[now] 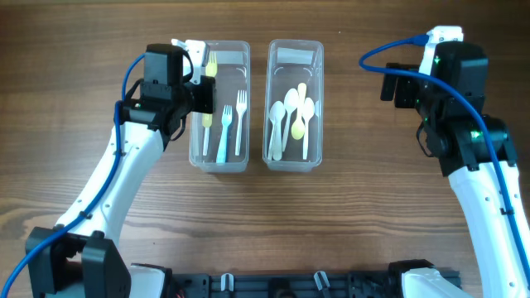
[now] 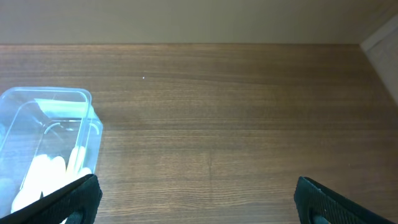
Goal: Pack container
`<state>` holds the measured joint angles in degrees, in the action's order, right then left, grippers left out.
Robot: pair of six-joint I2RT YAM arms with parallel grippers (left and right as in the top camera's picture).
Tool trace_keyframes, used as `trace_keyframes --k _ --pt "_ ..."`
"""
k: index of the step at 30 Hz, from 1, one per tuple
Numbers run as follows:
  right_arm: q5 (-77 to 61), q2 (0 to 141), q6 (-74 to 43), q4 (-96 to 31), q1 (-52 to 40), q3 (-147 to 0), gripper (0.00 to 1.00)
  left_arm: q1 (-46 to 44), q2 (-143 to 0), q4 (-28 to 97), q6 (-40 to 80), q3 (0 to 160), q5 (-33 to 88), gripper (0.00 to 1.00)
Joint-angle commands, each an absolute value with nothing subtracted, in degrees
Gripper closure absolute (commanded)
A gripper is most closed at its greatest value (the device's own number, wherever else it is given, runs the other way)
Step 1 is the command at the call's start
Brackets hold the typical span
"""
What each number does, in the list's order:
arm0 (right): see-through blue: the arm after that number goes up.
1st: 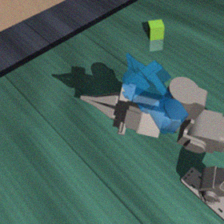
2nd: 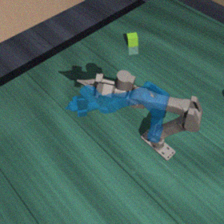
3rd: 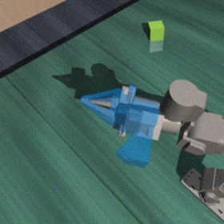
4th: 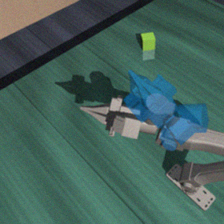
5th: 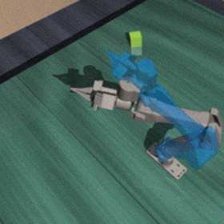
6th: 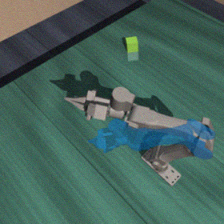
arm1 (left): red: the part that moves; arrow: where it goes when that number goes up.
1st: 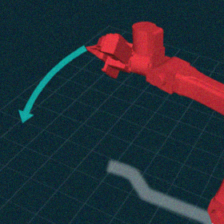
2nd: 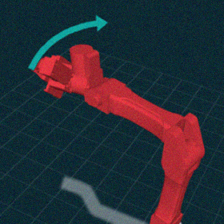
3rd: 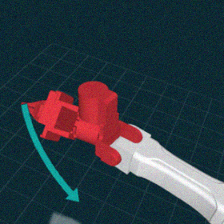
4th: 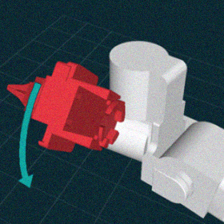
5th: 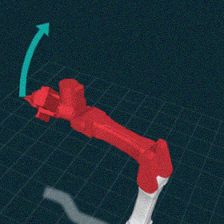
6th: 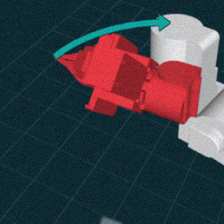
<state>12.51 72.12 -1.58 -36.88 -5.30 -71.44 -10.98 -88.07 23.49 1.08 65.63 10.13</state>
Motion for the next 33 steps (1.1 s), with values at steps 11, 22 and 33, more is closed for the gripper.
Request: trace_keyframes --k 11,22,33 --pt "13.7 72.4 -1.1 -36.8 -5.3 -72.0 0.00 -8.8 -86.6 17.0 2.4 66.1 8.7 0.01" --pt "13.7 72.4 -1.1 -36.8 -5.3 -72.0 0.00 7.6 -84.4 18.6 2.4 66.1 0.5 0.00" --pt "13.7 72.4 -1.1 -36.8 -5.3 -72.0 0.00 10.0 -84.4 18.9 2.4 66.1 0.5 0.00"
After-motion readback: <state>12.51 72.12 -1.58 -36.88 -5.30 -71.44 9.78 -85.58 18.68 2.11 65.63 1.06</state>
